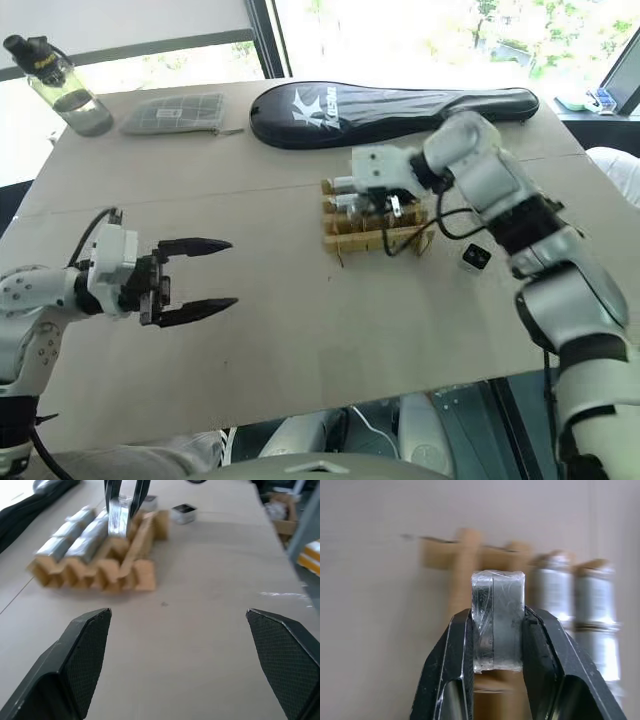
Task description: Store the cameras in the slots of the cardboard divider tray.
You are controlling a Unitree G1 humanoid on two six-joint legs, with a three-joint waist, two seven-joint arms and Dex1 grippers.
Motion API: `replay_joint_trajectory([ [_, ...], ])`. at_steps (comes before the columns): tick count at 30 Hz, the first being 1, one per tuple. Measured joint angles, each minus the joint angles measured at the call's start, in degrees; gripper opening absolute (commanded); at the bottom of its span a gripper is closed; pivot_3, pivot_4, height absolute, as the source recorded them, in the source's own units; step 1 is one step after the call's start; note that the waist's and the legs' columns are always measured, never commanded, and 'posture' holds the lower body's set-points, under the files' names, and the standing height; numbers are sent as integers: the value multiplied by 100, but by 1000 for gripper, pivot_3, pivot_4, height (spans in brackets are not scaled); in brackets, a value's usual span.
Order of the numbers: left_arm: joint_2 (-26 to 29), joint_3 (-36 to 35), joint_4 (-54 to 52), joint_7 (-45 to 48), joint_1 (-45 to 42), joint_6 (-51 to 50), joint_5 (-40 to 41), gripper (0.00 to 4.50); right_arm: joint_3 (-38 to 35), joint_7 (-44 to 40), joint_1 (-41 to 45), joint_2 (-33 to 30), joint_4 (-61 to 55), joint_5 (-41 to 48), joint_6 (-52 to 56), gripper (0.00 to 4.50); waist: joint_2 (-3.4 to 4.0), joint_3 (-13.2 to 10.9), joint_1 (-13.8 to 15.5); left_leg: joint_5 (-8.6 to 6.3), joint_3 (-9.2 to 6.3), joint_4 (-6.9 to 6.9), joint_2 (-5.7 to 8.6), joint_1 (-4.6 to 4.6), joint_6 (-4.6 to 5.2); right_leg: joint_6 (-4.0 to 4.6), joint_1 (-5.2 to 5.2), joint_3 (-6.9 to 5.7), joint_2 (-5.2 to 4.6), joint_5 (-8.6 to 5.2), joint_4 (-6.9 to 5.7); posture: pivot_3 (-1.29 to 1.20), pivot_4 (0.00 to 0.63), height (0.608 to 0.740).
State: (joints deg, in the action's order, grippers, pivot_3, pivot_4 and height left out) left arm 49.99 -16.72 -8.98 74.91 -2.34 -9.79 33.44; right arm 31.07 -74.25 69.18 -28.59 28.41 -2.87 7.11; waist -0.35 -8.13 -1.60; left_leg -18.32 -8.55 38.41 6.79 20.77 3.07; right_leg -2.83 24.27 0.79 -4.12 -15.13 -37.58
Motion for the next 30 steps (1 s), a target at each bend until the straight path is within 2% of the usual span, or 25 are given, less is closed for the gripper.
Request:
replay_joint_trajectory([
  [3,-37,-56,103,-108,-83,80,-33,4500,34,108,292,387,619,-300,-219,764,-2,1,-37,0,-6,4,5,4,0,1,-1,-15,-6,0,0,0,150,740],
  [7,-63,-141,110,-163,-71,147,-35,4500,46,68,375,568,1103,-549,-280,764,-1,1,-98,0,-3,8,7,4,0,1,0,-27,-9,1,-1,0,150,740],
  [20,-59,-375,264,-136,22,237,-27,4500,-34,-184,171,667,381,-707,532,764,-1,1,-187,2,-3,16,4,1,-4,3,0,-22,-9,2,-24,0,150,740],
  [30,-59,-372,299,-101,-25,270,-27,4500,-58,-18,1,737,25,-852,517,764,-2,2,-248,2,-2,14,3,1,-4,3,0,-22,-9,2,-24,0,150,740],
])
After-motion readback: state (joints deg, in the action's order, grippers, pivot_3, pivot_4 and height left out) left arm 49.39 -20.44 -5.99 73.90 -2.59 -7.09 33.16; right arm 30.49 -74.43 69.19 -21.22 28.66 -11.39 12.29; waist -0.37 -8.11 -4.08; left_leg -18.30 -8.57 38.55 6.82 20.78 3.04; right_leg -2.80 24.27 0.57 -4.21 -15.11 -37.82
